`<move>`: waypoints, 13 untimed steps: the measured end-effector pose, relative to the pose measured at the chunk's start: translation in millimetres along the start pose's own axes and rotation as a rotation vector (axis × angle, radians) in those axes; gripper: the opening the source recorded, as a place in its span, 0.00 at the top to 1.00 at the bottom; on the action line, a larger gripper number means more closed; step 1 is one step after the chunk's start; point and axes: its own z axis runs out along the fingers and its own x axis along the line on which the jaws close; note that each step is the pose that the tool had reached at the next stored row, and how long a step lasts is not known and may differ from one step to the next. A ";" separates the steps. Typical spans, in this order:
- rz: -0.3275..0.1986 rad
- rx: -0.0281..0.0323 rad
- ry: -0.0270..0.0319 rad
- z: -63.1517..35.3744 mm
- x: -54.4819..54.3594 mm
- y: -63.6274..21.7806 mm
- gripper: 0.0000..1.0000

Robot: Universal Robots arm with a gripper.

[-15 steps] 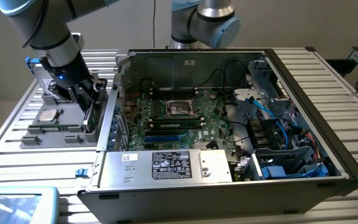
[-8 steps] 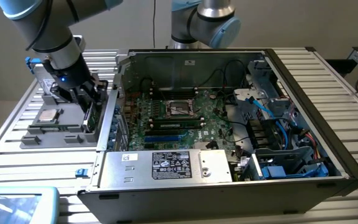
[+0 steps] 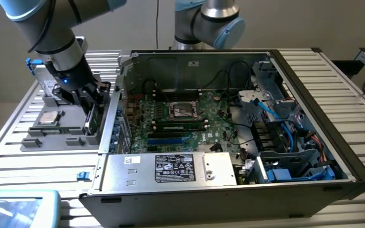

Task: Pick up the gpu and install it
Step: 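Pick up the gpu and move the gpu toward the slot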

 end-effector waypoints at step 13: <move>-0.006 -0.0004 0.0008 5.0 -2.8 -0.3 0.56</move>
